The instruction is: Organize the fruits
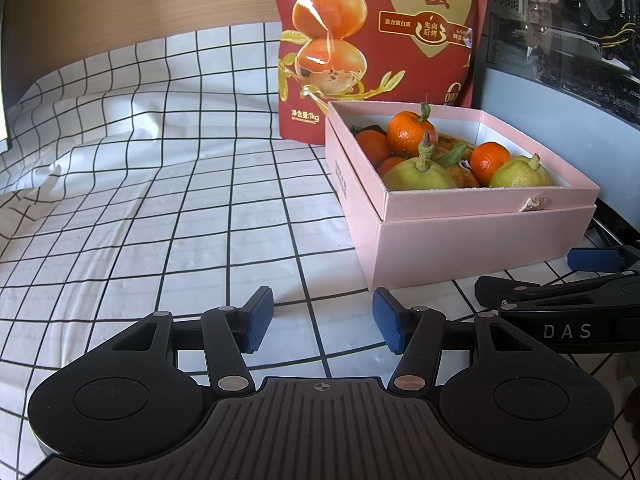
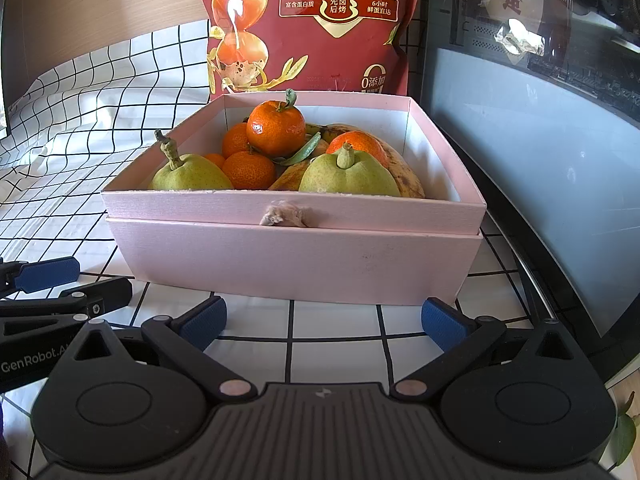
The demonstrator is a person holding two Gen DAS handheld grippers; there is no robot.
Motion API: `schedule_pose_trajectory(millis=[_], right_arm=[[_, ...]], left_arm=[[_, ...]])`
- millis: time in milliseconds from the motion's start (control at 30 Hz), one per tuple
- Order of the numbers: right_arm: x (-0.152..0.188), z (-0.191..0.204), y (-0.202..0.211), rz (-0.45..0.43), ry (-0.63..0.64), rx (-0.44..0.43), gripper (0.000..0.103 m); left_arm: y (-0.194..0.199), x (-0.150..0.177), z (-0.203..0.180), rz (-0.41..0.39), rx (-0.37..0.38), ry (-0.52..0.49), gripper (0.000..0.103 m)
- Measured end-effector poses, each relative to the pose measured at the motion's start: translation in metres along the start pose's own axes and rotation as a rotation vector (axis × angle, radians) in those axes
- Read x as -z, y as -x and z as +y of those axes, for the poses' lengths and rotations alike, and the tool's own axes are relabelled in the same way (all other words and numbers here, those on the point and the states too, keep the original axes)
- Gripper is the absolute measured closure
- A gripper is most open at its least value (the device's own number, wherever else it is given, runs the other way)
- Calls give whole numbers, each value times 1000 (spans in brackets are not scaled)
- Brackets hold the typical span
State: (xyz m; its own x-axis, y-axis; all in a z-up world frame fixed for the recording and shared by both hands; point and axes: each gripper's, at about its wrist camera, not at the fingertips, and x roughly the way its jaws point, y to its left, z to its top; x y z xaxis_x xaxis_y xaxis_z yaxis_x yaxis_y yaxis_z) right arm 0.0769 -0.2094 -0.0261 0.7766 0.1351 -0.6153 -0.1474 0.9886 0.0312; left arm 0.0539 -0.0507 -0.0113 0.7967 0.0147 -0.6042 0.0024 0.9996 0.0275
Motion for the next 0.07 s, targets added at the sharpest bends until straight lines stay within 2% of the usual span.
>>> schedule_pose_trajectory(millis=[67], right_arm=[[0, 0, 0, 0, 0, 0, 0]], left_arm=[[0, 0, 0, 0, -1, 0, 42]])
